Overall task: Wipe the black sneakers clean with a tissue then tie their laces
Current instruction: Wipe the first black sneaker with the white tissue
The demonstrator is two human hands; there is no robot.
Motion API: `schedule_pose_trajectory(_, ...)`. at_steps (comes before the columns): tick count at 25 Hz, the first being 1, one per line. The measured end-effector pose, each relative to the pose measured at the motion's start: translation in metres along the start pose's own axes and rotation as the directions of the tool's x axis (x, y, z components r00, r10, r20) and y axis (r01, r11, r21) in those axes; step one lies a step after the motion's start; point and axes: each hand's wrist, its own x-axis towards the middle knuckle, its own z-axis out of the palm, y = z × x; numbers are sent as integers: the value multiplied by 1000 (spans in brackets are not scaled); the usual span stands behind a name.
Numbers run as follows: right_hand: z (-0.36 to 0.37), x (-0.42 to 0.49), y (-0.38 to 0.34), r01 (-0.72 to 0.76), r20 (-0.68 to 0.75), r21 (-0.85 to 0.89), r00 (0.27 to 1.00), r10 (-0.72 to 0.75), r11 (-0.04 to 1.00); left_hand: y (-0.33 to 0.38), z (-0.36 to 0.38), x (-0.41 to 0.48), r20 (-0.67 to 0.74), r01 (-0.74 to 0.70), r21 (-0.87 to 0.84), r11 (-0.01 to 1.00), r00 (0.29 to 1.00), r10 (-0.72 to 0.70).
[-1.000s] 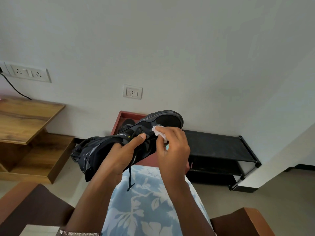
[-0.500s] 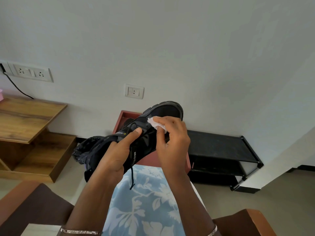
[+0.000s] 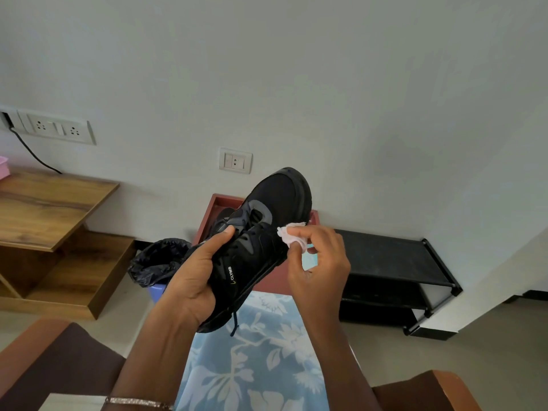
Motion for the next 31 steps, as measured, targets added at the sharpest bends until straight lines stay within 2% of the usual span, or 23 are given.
schedule_pose_trajectory(5,-12,36,4,-71,-91,75,993,78,995,3,-7,3,25,28,66,997,999,-29)
schedule_pose_trajectory(9,-14,59,-1,17,-54,54,998,-14,998,0,-8,3,33,53,44,998,998,-54)
schedule_pose_trajectory(12,-12,42,5,48,-75,46,996,-44,998,0,-7,4,49,58,-12,998,997,-57)
schedule_pose_trajectory(17,-5,-7,10,-90,-63,19,994,91,996,3,-7,7,37,72,-2,997,997,-72)
schedule_pose_trajectory(24,-11,63,1,-23,-99,14,995,25,1000,-5,-4,4,44,51,83,995,998,-55)
schedule_pose_trajectory(28,-9,38,2,-8,-129,19,992,10,1000,-3,-6,6,34,42,63,997,998,-44)
schedule_pose_trajectory(31,-8,8,4,-103,-134,8,986,103,995,-1,-7,5,31,31,74,997,999,-34)
